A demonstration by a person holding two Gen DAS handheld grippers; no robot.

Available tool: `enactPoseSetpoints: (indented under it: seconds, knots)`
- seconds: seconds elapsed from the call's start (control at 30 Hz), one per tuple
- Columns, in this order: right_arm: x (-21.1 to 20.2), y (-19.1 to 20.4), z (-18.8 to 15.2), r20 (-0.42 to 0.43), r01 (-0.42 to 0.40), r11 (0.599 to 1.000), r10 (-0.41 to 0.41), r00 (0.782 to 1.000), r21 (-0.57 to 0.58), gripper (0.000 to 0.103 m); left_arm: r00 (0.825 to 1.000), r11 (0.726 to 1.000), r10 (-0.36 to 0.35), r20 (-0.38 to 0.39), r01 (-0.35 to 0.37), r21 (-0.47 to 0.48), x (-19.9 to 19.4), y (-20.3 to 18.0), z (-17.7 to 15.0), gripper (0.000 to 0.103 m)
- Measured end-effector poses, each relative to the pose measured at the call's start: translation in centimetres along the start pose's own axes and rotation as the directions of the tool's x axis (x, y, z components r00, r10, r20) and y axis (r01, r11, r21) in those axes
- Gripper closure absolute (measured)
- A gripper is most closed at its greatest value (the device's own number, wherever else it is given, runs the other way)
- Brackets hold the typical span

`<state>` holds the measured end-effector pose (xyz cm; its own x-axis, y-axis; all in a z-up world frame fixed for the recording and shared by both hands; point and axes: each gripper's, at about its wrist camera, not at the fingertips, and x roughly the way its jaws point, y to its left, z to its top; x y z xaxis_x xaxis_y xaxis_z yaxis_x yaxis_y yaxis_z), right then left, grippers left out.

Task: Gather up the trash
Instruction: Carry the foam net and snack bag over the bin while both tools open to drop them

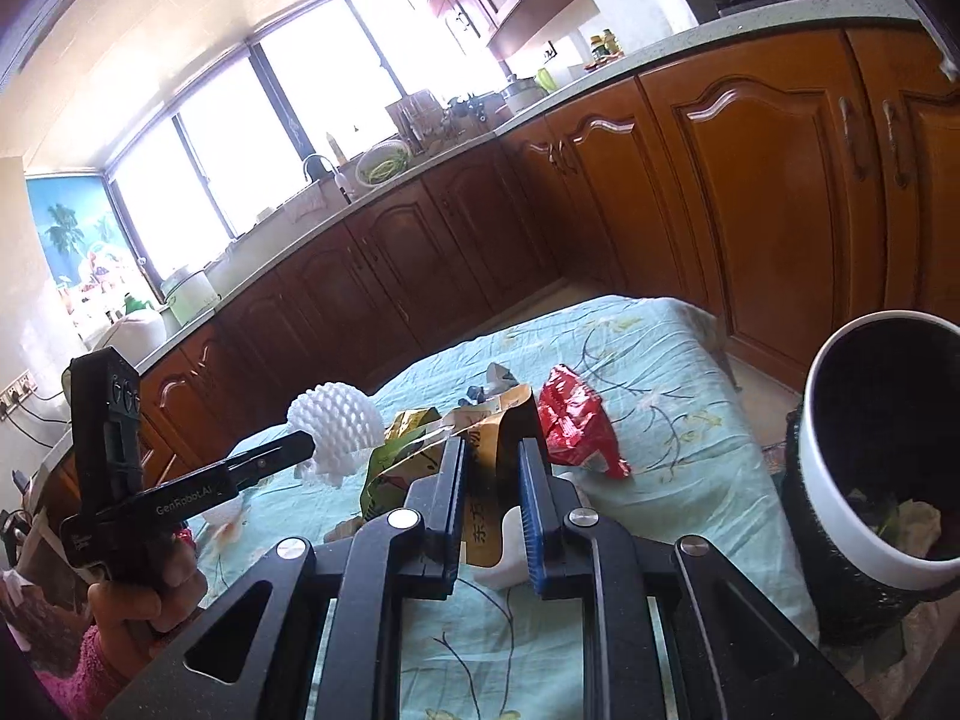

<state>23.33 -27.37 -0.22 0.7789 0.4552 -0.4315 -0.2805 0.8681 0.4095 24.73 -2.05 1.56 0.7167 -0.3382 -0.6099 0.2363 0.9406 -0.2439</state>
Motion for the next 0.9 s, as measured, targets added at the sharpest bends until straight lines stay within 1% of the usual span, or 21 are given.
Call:
enactPoseSetpoints:
  seconds: [0.17,0.43,0.7,0.9]
  knots:
    - [-3.2,-2.2,0.0,0.040,0.058,0.998,-0.059,0.997,0.027,0.086,0.999,0.998,-0.050,0.003,0.050,0.034,-0.2,-2.8,0.0,0.095]
    - [-8.2,-6.1,0.0,0.090,0.161,0.984,-0.167,0.982,0.074,0.086,0.990,0.985,-0.139,-0.039,0.142,0.098,1.1,-8.2,-0.9,0.095]
    - [-11.6,-9.6,0.0,0.118,0.241,0.962,-0.256,0.960,0.124,0.086,0.977,0.967,-0.199,-0.069,0.208,0.149,2.3,-12.8,-0.9,0.095]
    - [-12.9,-11.7,0.0,0.130,0.284,0.947,-0.303,0.944,0.152,0.086,0.968,0.953,-0.229,-0.104,0.245,0.177,3.7,-15.8,-0.8,0.095]
